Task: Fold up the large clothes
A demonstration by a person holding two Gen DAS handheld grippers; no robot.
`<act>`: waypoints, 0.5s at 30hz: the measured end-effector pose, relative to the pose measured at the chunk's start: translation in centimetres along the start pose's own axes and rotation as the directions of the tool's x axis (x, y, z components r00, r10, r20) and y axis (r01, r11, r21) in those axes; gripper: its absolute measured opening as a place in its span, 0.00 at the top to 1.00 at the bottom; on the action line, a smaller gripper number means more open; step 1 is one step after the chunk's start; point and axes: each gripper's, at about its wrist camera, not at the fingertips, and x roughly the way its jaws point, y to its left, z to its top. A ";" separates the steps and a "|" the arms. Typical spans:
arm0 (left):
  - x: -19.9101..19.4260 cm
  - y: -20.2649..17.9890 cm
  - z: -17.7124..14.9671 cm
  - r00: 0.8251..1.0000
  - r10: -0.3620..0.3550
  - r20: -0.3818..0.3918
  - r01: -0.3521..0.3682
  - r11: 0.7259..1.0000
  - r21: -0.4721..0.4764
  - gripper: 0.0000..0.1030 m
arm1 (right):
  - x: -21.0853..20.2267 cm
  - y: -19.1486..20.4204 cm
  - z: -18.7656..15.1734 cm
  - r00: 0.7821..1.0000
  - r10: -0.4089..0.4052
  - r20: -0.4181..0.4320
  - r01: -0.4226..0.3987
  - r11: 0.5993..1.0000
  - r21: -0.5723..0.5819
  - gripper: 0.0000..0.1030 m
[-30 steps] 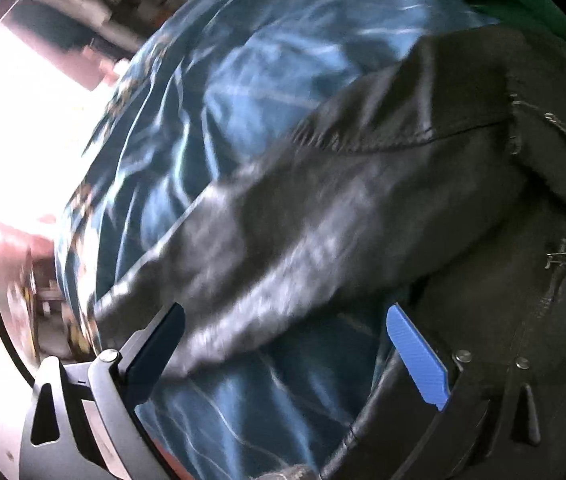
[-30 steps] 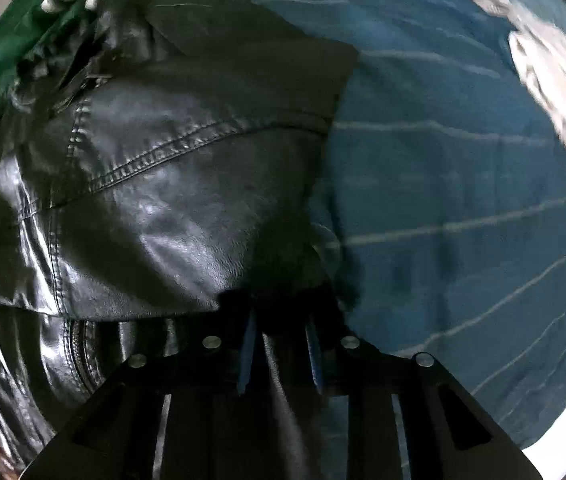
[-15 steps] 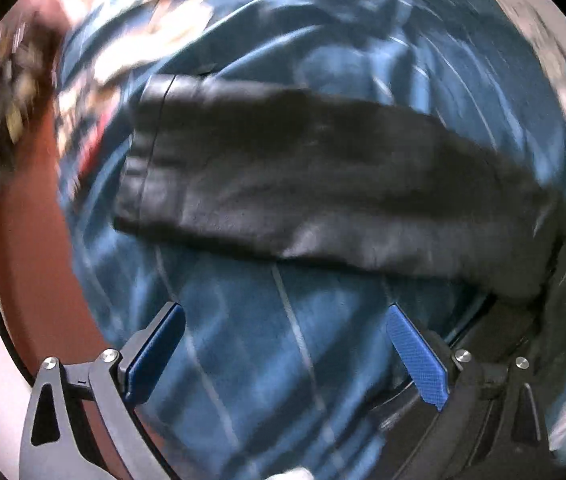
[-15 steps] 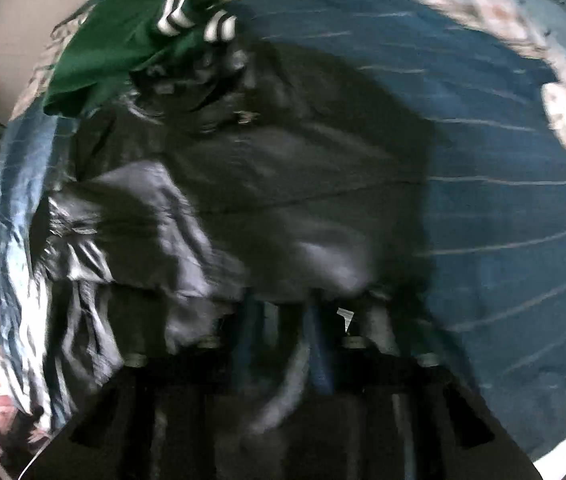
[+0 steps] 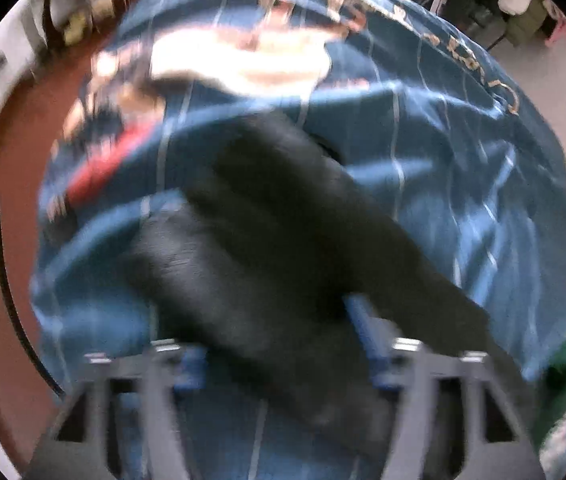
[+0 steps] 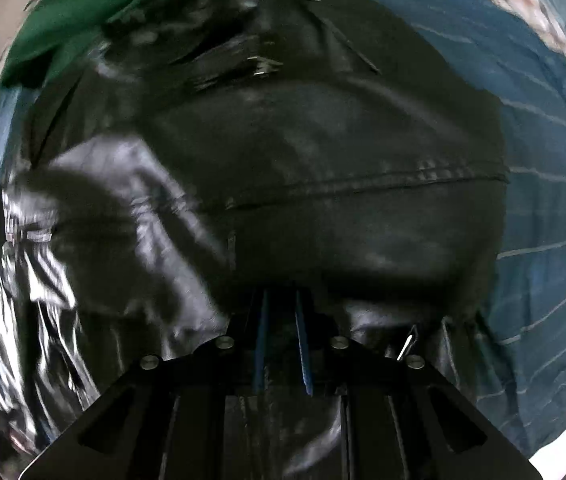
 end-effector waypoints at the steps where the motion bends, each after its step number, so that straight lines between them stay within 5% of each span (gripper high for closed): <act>1: 0.0 -0.5 0.5 1.000 0.000 0.024 -0.001 1.000 0.024 0.88 | -0.2 0.8 -0.3 1.000 -0.012 0.003 0.012 1.000 -0.016 0.85; 4: -1.6 -2.6 2.6 0.994 -0.069 0.083 0.062 0.994 0.085 0.95 | -1.3 2.3 -1.1 1.000 0.017 0.019 -0.017 0.999 -0.028 0.85; 8: -5.0 -4.0 4.3 0.956 -0.260 0.136 0.241 0.960 0.143 0.95 | -2.0 4.9 -1.7 0.998 0.044 0.037 -0.043 0.998 -0.048 0.82; 11: -3.7 -2.4 4.0 0.931 -0.357 0.081 0.347 0.931 0.115 0.94 | -1.5 6.5 -2.1 0.998 0.062 -0.018 -0.063 0.996 -0.057 0.68; 15: 1.1 -0.1 3.1 0.930 -0.367 -0.024 0.367 0.930 0.015 0.89 | -0.4 7.7 -2.1 0.999 0.033 -0.043 -0.036 0.996 -0.076 0.59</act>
